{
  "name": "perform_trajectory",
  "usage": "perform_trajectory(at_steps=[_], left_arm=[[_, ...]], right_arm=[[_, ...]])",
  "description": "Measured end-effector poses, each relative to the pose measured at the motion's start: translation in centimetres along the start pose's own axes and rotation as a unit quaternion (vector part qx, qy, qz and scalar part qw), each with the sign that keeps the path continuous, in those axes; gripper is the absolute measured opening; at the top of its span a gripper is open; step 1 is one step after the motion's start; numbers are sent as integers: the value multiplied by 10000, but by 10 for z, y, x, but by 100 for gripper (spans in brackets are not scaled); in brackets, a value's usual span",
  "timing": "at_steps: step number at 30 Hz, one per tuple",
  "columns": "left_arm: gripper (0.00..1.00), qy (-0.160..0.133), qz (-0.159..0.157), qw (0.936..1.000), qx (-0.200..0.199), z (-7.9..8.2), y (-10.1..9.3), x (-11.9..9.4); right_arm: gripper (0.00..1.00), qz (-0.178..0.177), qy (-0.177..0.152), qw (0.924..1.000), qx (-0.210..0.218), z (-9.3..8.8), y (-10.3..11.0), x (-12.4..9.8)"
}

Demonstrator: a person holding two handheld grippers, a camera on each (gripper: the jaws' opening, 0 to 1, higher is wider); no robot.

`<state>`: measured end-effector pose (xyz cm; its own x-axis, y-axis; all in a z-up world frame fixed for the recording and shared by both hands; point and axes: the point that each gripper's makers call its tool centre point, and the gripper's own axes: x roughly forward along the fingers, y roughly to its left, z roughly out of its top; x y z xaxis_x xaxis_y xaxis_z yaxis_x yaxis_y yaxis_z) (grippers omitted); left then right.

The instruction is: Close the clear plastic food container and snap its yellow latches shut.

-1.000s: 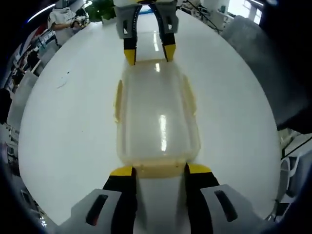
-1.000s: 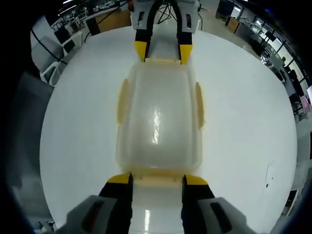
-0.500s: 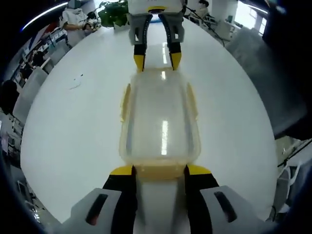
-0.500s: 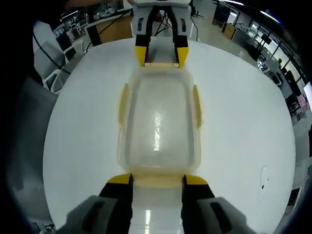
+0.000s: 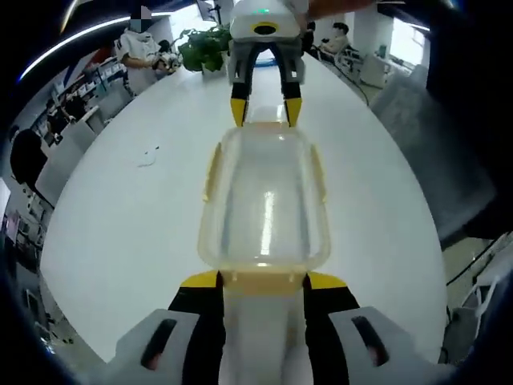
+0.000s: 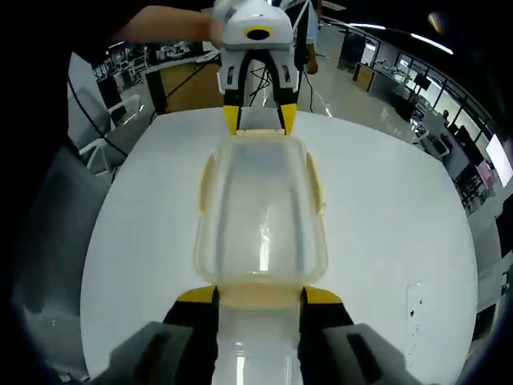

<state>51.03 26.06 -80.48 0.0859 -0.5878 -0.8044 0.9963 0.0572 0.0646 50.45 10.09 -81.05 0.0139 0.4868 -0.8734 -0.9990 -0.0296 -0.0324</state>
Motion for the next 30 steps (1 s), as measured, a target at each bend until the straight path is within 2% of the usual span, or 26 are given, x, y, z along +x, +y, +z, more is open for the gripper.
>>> perform_trajectory(at_steps=[6, 17, 30], left_arm=[[35, -161, 109, 9998, 4, 15, 0, -5], [35, -175, 142, 9997, -73, 42, -6, -8], [35, -135, 165, 9998, 18, 64, 1, 7]], right_arm=[[36, -49, -131, 9999, -24, -1, 3, -16], [36, -43, -351, 9993, -119, -5, 8, -44], [36, -88, -438, 9990, -95, -26, 2, -59]])
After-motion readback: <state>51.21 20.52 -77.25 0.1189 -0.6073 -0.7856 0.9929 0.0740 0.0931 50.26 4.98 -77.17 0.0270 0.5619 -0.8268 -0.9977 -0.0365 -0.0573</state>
